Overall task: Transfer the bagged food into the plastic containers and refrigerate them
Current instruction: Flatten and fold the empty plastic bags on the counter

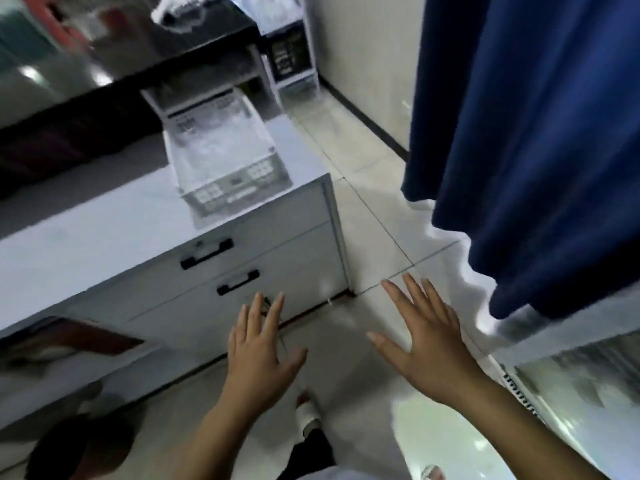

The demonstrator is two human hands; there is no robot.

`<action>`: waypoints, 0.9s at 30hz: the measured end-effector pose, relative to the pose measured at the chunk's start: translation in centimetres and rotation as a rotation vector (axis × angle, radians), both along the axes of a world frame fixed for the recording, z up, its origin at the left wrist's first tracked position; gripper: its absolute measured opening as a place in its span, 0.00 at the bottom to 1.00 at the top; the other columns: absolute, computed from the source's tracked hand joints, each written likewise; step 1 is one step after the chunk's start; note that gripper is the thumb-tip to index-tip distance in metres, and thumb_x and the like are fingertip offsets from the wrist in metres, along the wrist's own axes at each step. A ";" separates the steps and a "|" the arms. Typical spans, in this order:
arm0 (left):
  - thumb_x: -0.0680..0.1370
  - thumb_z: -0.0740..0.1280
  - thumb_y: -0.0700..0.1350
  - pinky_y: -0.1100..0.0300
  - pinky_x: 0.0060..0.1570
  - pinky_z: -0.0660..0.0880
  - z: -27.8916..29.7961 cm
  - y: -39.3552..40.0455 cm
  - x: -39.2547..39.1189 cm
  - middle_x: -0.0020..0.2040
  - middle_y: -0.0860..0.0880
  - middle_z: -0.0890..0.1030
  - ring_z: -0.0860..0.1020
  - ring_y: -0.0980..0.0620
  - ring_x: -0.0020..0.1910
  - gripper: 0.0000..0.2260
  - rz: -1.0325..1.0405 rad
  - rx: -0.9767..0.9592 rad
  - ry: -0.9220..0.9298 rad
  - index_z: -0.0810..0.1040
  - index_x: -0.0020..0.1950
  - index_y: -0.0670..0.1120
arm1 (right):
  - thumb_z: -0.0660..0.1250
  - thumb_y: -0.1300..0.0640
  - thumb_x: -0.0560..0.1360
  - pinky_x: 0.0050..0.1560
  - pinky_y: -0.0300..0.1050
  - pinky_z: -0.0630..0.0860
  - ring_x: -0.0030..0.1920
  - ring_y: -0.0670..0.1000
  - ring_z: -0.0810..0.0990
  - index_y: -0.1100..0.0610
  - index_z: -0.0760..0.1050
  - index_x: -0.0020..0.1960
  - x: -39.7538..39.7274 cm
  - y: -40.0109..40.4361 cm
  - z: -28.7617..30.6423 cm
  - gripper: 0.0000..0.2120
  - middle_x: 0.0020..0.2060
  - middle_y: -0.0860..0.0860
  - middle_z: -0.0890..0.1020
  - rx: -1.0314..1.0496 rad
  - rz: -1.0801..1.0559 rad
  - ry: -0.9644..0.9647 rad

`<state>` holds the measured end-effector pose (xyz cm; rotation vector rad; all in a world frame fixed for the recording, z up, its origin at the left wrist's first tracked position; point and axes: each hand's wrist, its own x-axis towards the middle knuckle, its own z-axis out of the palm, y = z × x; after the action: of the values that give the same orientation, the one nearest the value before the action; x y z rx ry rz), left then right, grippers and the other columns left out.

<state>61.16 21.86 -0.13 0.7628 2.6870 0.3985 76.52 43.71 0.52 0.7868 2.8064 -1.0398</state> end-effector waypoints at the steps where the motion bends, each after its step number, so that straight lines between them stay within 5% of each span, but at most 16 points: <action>1: 0.77 0.66 0.62 0.47 0.79 0.45 -0.3 -1.2 -1.3 0.81 0.54 0.37 0.37 0.49 0.80 0.40 0.021 0.005 -0.013 0.42 0.79 0.65 | 0.45 0.23 0.67 0.76 0.52 0.40 0.78 0.43 0.32 0.35 0.42 0.78 -2.0 -0.8 0.2 0.42 0.79 0.39 0.38 -0.008 0.016 0.010; 14: 0.77 0.67 0.58 0.47 0.79 0.49 1.2 -11.4 -21.8 0.83 0.53 0.43 0.42 0.48 0.81 0.39 0.153 0.157 -0.091 0.46 0.80 0.62 | 0.64 0.36 0.75 0.78 0.53 0.48 0.79 0.42 0.43 0.38 0.55 0.77 -23.9 -7.3 4.0 0.34 0.80 0.40 0.48 -0.030 0.098 0.043; 19: 0.78 0.68 0.56 0.49 0.79 0.48 3.6 -9.5 -29.0 0.83 0.53 0.45 0.44 0.48 0.81 0.38 0.113 0.191 -0.080 0.47 0.81 0.62 | 0.65 0.37 0.75 0.77 0.52 0.48 0.79 0.42 0.44 0.37 0.56 0.77 -30.5 -4.1 6.9 0.33 0.79 0.39 0.49 0.064 0.157 0.039; 27: 0.78 0.67 0.57 0.49 0.79 0.47 9.8 -2.9 -39.8 0.83 0.53 0.44 0.42 0.49 0.81 0.38 -0.003 -0.008 -0.033 0.47 0.80 0.63 | 0.63 0.36 0.75 0.78 0.54 0.50 0.80 0.47 0.47 0.39 0.58 0.78 -46.5 2.6 7.1 0.33 0.80 0.43 0.52 0.040 0.326 0.070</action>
<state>21.40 19.00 9.63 0.7507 2.6546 0.3958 30.05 46.33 7.64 0.2829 2.8869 -0.9743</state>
